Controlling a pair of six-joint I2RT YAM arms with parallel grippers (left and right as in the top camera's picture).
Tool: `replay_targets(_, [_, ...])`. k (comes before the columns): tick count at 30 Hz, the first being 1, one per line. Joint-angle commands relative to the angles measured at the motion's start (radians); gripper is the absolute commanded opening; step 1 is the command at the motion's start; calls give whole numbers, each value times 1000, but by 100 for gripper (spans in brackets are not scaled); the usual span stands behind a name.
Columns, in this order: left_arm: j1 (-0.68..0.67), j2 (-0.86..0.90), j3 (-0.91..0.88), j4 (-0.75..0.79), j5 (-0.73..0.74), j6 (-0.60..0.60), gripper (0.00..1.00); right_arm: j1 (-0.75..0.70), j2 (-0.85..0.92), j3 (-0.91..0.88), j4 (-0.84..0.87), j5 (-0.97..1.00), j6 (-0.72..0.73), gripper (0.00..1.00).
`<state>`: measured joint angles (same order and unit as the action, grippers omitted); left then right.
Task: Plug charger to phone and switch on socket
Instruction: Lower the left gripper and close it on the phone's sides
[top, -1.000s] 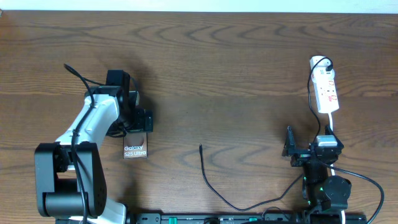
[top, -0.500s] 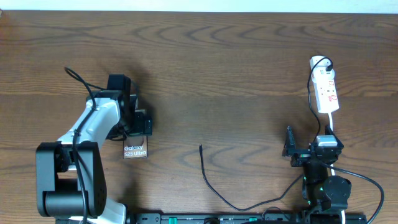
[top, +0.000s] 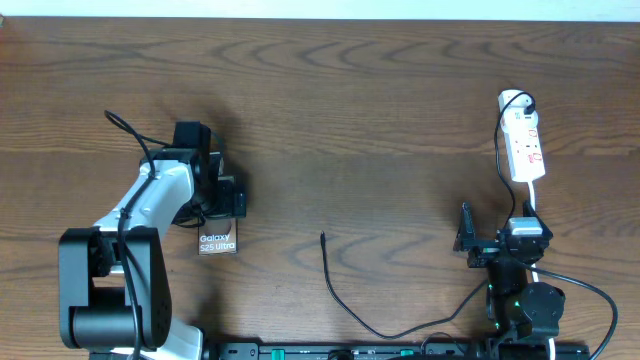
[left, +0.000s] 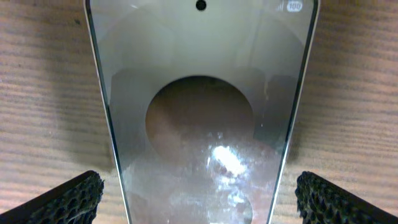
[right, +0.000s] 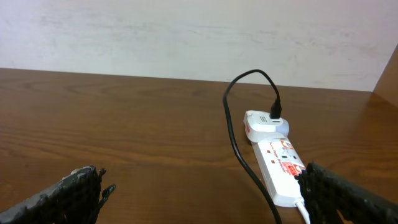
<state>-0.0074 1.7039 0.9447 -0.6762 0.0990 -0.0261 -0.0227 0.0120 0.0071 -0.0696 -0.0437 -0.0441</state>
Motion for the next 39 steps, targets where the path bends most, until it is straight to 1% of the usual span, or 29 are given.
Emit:
replay_targets(1, [1,2,-35,13,4,-2,100,-3,-6,-2,-5,8,6,99])
replay_targets(10, [1,2,-52,20,3,-2,100,-3,-6,-2,-5,8,6,99])
replay_targets(17, [1,2,-54,15,-37,-2,99,-3,-6,-2,-5,8,6,99])
replay_targets(39, [1,4,-59,16,-37,-2,100,-3,-6,-2,-5,8,6,99])
